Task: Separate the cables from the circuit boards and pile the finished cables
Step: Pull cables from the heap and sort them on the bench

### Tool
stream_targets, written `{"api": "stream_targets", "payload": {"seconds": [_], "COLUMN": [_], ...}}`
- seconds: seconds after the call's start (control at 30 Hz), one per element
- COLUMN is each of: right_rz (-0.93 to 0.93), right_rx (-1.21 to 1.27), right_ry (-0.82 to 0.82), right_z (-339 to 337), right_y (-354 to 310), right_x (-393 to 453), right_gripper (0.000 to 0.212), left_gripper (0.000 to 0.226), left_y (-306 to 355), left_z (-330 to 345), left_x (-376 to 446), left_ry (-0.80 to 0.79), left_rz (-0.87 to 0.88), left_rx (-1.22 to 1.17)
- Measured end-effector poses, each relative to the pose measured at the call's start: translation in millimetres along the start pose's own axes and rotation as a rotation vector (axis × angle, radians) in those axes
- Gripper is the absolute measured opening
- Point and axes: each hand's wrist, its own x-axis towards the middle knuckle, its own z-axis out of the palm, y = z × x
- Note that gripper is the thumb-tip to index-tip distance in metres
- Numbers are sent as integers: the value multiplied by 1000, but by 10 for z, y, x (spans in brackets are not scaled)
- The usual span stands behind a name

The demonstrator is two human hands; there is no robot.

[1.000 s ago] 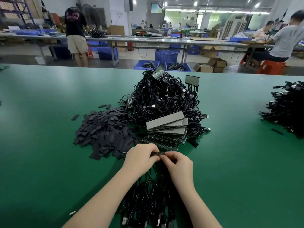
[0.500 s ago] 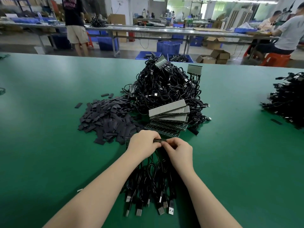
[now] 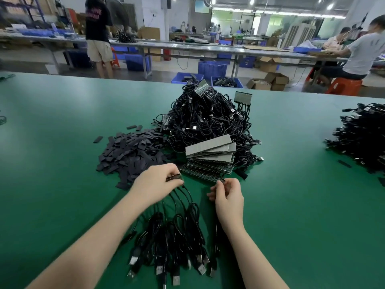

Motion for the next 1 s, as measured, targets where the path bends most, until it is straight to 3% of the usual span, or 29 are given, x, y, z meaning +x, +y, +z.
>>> {"api": "stream_targets", "payload": {"seconds": [0.17, 0.37, 0.53, 0.6, 0.7, 0.77, 0.8, 0.93, 1.0], "right_rz": [-21, -29, -24, -23, -23, -24, -24, -22, -19], "right_rx": [0, 0, 0, -1, -13, -25, -28, -14, -19], "right_ry": [32, 16, 7, 9, 6, 3, 3, 16, 19], "right_z": [-2, 9, 20, 20, 24, 28, 31, 23, 16], "right_y": [11, 18, 13, 6, 1, 5, 5, 8, 7], "right_x": [0, 0, -9, -13, -14, -14, -15, -20, -19], "right_gripper": [14, 13, 12, 14, 15, 14, 14, 14, 14], "left_gripper": [5, 35, 35, 45, 61, 57, 54, 36, 31], "left_y": [-600, -1764, -2652, -2561, -2488, -2254, -2016, -1124, -879], "left_z": [-633, -983, -1014, -1024, -949, -832, -746, -389, -168], "left_x": [-347, -695, -837, -798, -746, -661, -601, -377, -254], "left_ry": [85, 235, 486, 612, 666, 608, 579, 399, 275], "left_rz": [-112, -523, -804, -861, -840, -698, -589, -125, 15], "left_rx": [-391, -756, -699, -588, -213, 159, 237, 236, 279]}}
